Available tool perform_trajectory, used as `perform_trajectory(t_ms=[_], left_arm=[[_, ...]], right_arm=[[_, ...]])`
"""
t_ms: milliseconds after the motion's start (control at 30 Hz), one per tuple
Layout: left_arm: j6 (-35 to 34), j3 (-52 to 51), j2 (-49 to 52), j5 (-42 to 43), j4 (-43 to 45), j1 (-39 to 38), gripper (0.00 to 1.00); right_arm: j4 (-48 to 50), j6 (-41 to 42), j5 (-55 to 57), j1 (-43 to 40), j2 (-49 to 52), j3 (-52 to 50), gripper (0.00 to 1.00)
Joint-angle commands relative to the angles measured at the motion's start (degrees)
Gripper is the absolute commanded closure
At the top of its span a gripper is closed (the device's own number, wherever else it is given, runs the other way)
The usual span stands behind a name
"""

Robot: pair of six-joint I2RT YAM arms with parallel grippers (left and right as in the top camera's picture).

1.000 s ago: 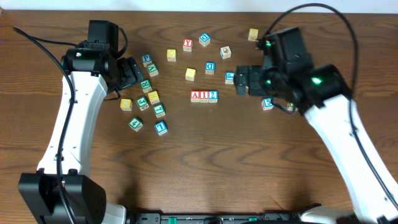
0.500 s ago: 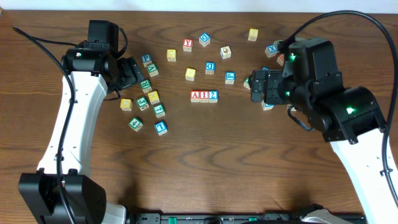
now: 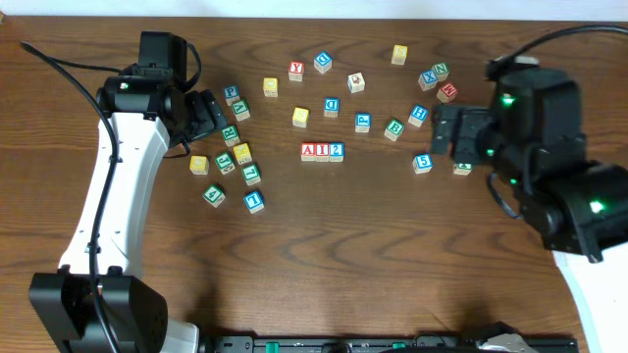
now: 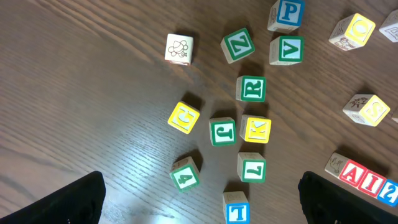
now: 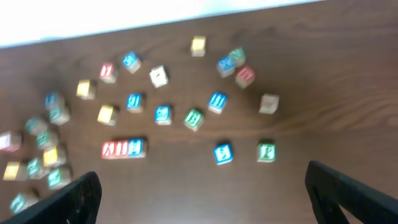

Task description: Spell out AI2

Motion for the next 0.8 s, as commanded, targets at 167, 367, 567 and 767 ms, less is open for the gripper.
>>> perform_trajectory(t_ms=[167,367,567,767], left_arm=[[0.33,0.52,0.13,-1.16,-0.28,-0.02,0.02],[0.33,0.52,0.13,-1.16,-0.28,-0.02,0.02],[0.33,0.52,0.13,-1.16,-0.28,-0.02,0.02],[0.33,0.52,0.13,-1.16,-0.28,-0.02,0.02]], right_arm=[[14.16,-8.85,-6.75,-7.8,-13.22,-16.37,0.01],[27.8,-12.07,-7.39,-11.28,-25.51,-33.48,0.01],[40.76,-13.31,-7.39,-14.14,-39.82,-49.81,0.01],[51.36,-13.27,-7.41,-15.72,-53.35,-65.51,0.01]])
